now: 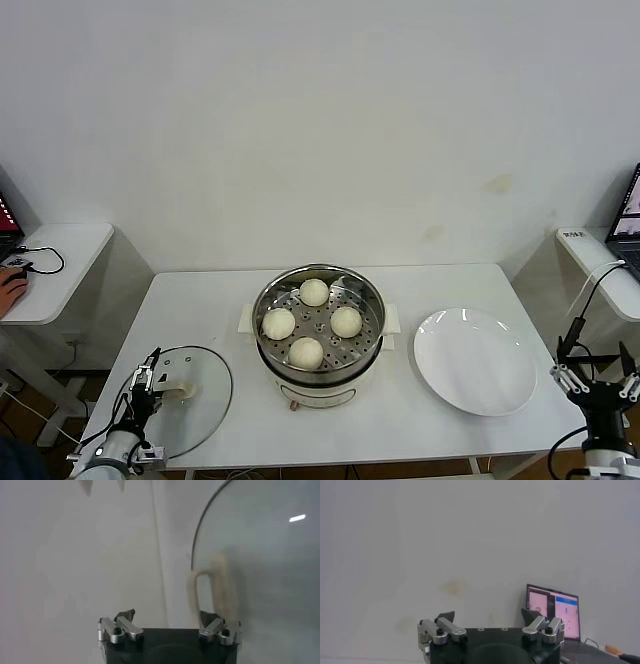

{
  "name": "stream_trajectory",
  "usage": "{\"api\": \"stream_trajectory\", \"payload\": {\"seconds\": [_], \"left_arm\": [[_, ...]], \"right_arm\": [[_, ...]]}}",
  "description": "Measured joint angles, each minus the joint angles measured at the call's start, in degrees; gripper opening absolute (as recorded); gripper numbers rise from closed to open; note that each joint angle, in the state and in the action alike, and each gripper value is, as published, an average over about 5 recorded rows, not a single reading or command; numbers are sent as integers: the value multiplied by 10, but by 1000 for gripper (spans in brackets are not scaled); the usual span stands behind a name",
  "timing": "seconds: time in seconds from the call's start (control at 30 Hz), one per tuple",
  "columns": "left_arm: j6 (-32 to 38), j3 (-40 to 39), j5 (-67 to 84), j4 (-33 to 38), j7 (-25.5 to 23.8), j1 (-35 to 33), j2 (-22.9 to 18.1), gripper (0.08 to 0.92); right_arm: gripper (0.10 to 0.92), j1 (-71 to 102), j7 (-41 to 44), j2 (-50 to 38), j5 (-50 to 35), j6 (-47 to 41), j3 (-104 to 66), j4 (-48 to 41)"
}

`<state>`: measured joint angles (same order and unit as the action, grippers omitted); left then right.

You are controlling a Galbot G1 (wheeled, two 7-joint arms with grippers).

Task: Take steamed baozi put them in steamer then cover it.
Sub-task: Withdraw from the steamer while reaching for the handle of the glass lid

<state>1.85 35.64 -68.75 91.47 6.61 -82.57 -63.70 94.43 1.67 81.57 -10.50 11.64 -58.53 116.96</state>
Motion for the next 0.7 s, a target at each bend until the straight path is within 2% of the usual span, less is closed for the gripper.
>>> {"api": "stream_trajectory", "payload": {"seconds": [0.17, 0.7], "left_arm": [[2, -5, 7, -9, 2, 4, -3, 720], [22, 0, 23, -13, 28, -3, -5, 253]], "right_arm": [[823, -1, 0, 3, 3, 0, 3, -1], [823, -3, 0, 6, 3, -3, 10, 4]]}}
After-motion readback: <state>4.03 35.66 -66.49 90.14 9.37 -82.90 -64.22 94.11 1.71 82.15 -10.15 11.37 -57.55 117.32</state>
